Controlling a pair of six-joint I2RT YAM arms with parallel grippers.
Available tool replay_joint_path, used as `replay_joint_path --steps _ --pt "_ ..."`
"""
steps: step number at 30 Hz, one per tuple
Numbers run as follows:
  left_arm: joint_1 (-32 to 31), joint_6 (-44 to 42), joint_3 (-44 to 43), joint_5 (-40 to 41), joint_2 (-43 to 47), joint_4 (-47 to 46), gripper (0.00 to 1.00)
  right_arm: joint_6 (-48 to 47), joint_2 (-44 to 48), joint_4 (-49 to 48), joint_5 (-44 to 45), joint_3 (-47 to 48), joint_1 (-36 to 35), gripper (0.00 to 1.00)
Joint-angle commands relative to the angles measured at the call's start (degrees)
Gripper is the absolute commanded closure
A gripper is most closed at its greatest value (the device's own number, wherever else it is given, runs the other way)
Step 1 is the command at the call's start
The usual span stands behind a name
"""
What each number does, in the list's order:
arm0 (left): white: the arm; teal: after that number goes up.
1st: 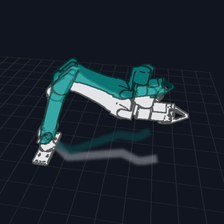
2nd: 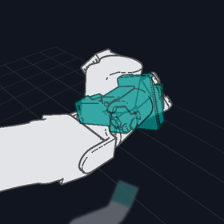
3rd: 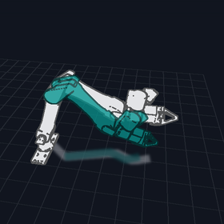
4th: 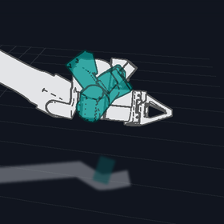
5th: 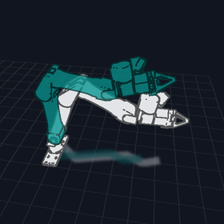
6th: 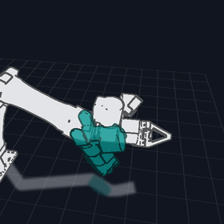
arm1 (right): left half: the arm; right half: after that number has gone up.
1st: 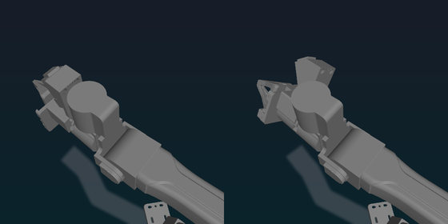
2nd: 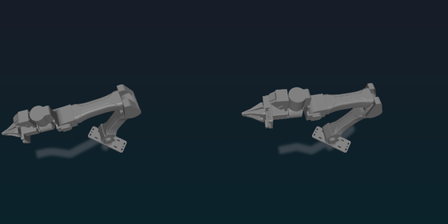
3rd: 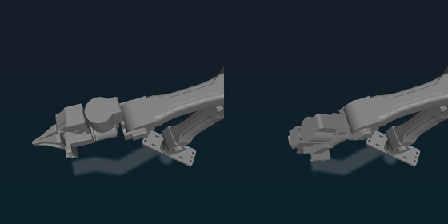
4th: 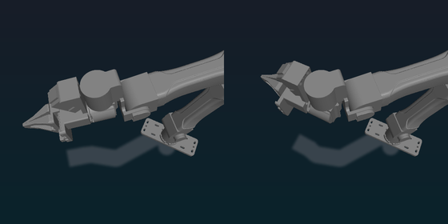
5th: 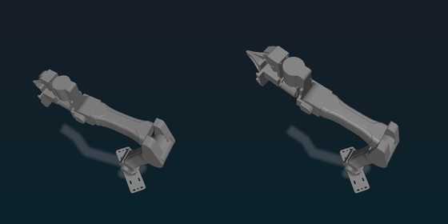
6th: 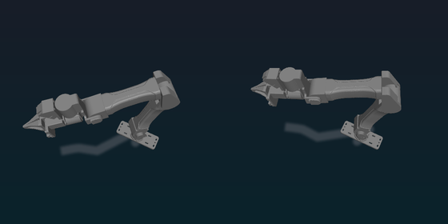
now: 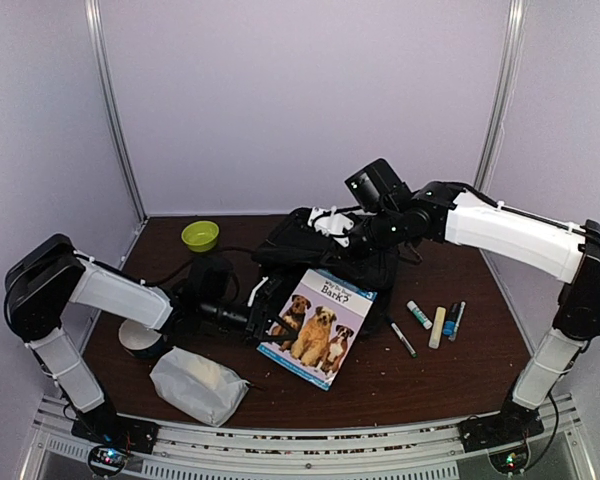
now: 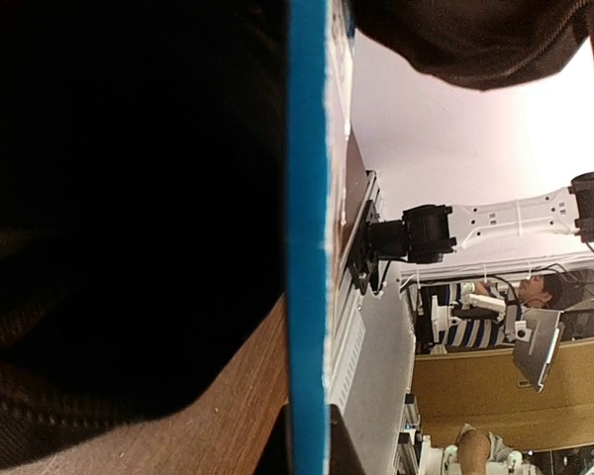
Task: Pack the student bag
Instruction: Place the book in the largest pocket of the bag.
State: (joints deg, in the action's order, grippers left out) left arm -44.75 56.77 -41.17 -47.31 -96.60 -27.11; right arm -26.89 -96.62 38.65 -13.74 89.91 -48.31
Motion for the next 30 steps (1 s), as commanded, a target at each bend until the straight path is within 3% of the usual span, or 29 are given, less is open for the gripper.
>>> replay_joint_path --steps 1,5,10,15,17,24,30 --pt "2.0 6.8 -1.9 5.1 -0.8 -11.8 1.00 -1.0 3.1 -4.0 -5.8 -0.4 -1.2 1.00" --pt "2.5 3.8 -7.3 6.8 -4.7 -3.3 1.00 -2.0 3.4 -3.6 -7.9 -0.7 -1.2 1.00" --pt "2.5 3.6 -9.6 7.1 -7.7 -1.6 1.00 -2.8 3.9 -3.9 -7.1 -1.3 -1.1 1.00" --pt "2.5 -0.2 -7.0 10.1 -2.5 4.5 0.74 -3.0 3.6 -4.4 -5.2 -1.1 -0.8 1.00" --pt "2.4 -2.6 -5.5 12.2 1.2 9.0 0.68 -3.0 3.5 -4.5 -5.2 -1.3 -0.5 1.00" --pt "2.0 -12.5 -4.6 21.1 11.4 29.9 0.55 -3.0 3.7 -5.3 -5.1 -2.5 0.4 1.00" --pt "0.8 -18.3 -2.7 30.8 17.9 43.9 0.53 -2.3 2.9 -5.6 -5.2 -2.1 0.8 1.00"
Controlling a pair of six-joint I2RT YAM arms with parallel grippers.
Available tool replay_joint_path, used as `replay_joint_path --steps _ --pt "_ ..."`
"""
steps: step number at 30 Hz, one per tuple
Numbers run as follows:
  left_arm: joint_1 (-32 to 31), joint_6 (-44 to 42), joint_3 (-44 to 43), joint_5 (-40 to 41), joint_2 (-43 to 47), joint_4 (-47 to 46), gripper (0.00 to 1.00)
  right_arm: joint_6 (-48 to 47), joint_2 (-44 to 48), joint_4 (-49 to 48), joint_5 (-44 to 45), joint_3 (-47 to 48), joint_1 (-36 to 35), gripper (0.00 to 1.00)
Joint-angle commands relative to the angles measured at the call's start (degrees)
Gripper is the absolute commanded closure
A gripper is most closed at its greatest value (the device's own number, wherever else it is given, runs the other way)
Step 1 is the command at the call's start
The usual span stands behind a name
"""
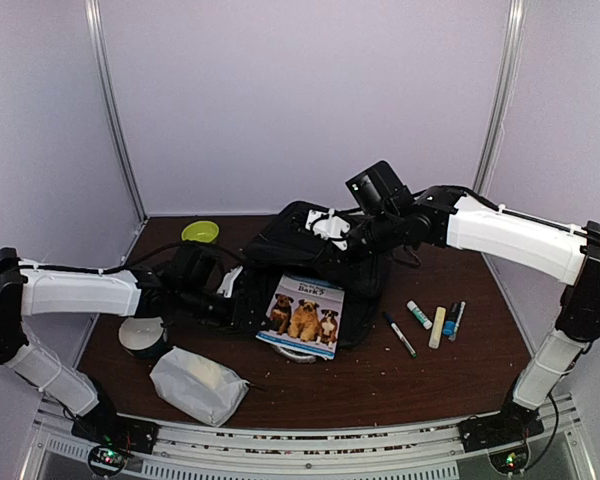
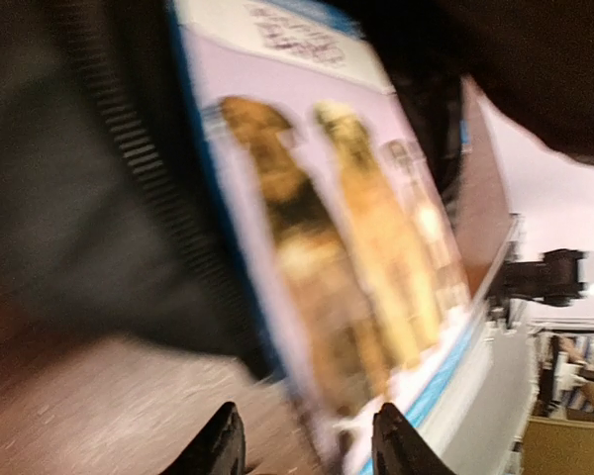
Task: Pack the student bag
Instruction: Place the book in the largest pocket of the bag.
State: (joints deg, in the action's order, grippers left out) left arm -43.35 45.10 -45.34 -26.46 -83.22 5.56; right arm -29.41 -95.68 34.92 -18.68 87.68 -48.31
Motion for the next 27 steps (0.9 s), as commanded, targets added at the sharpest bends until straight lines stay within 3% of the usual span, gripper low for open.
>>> replay_joint_path --steps 1,6,9,13,27 --pt "-0.9 -7.0 2.2 11.3 5.7 12.4 0.53 0.3 1.8 -1.9 -0.3 0.3 0.8 1.00" --pt "-8.1 -12.4 2.9 22.3 13.4 17.1 0.62 0.7 1.2 -1.8 -0.7 0.8 0.9 1.00" --pt "-17.0 -19.8 2.6 26.7 14.0 14.4 0.83 0.9 1.0 -1.8 -1.2 0.7 0.9 1.00" --pt "-23.7 -26.1 -0.3 28.8 8.4 13.5 1.00 1.2 0.8 -1.9 -1.6 0.9 0.9 1.00" --pt "-26.5 -36.0 -16.8 42.8 -11.1 17.8 1.00 1.4 1.7 -0.9 -5.2 0.7 0.8 1.00"
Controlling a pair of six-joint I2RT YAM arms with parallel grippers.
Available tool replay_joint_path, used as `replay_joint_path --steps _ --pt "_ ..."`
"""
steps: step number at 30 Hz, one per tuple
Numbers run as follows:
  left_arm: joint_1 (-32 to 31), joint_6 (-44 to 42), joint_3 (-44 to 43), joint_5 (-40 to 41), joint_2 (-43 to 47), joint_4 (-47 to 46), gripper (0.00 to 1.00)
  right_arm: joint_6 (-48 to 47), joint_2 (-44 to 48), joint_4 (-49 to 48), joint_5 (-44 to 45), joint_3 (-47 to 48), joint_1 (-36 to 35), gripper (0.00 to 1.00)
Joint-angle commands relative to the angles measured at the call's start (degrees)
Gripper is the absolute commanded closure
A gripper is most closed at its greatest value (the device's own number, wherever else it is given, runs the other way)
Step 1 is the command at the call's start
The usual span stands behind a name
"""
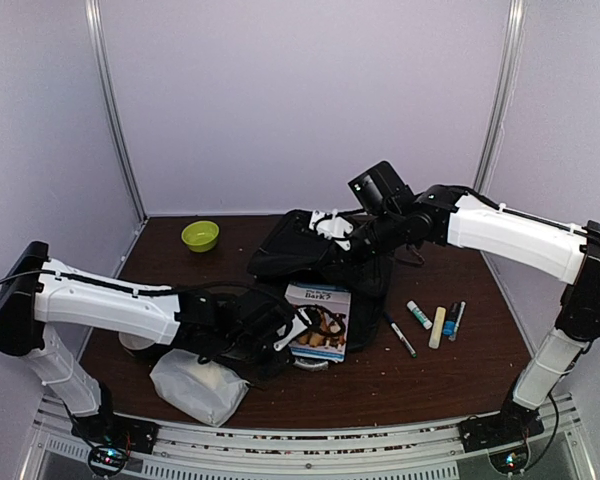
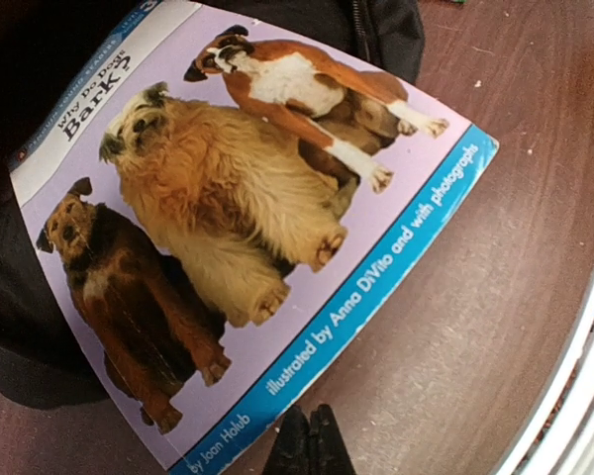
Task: Pack the student bag
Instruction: Place the book in the largest pocket of the bag.
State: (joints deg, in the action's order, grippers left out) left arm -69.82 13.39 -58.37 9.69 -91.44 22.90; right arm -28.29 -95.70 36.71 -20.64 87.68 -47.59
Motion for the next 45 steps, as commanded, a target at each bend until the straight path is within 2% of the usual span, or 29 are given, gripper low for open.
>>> replay_joint_path --steps 1,10,26,41,45 --pt "-0.1 -5.1 -4.8 7.7 -4.1 0.4 1.00 0.3 1.7 -2.6 -3.5 0.7 0.1 1.00" --pt "1.7 -7.3 -13.1 12.6 -13.8 -1.7 1.00 -0.6 2.0 -1.4 -6.0 0.6 0.0 1.00" --pt "7.2 -14.5 -14.4 11.8 -21.5 -15.4 1.00 -1.8 1.8 -0.2 -9.0 0.5 0.0 1.00" --pt "11.7 -14.5 -17.1 14.8 -28.4 -26.4 1.00 -2.5 0.5 0.5 -10.0 0.7 0.0 1.00" --pt "11.8 -15.3 -18.6 15.2 -29.3 -25.5 1.00 -2.8 -0.1 1.0 -9.0 0.9 0.0 1.00"
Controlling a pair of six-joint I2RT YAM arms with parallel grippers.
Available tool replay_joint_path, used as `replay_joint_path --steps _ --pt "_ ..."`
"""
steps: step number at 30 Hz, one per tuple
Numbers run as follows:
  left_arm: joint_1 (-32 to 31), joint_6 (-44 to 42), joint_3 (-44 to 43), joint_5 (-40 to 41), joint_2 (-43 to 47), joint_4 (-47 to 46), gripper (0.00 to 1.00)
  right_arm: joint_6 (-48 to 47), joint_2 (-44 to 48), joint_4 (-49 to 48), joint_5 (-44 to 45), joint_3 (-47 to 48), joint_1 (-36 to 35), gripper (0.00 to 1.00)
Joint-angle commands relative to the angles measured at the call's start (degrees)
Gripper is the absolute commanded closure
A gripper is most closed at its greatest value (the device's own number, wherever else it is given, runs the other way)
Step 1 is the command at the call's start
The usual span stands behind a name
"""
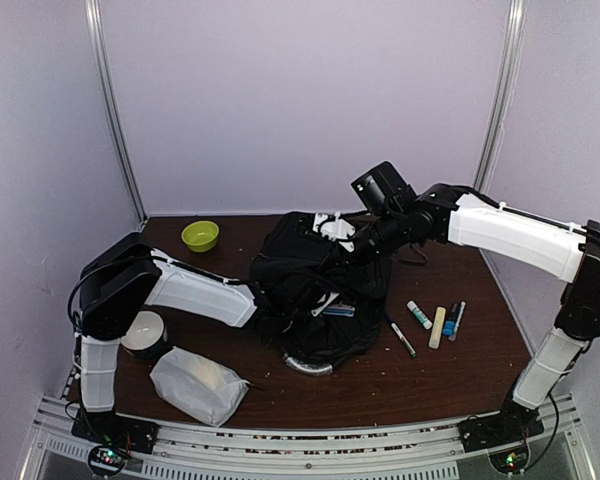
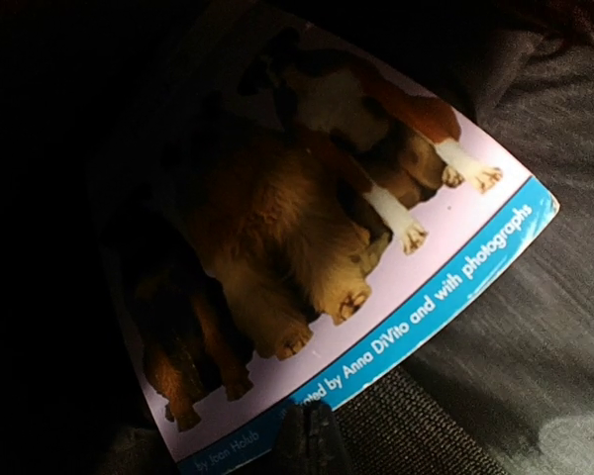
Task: Pack the student bag
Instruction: Place the book in the largest pocket of the bag.
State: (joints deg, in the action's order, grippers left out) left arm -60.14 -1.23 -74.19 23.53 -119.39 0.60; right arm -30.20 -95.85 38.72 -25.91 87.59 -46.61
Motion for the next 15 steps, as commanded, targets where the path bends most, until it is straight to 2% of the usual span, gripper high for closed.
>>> replay_joint_path --steps 1,5,7,11,15 --pt "2.0 -0.4 -2.0 1.3 -0.5 -3.3 1.00 -0.7 0.1 -1.2 -2.9 1.0 -1.1 1.00" --pt "-0.7 -0.4 5.3 2.1 6.6 -5.4 1.00 -0.5 -0.5 -1.9 0.8 0.9 -0.7 1.00" --pt "-2.9 -1.3 7.7 3.0 10.8 -4.4 0.96 -0.3 -0.9 -1.9 1.4 1.2 -0.4 1.00" --pt "-7.8 -1.4 9.9 6.0 18.2 2.3 0.88 -0.1 -1.3 -1.7 1.9 1.4 0.2 1.00" --pt "-11.0 4.9 11.8 7.3 23.5 11.2 0.80 0.2 -0.8 -2.4 1.8 0.1 0.2 1.00"
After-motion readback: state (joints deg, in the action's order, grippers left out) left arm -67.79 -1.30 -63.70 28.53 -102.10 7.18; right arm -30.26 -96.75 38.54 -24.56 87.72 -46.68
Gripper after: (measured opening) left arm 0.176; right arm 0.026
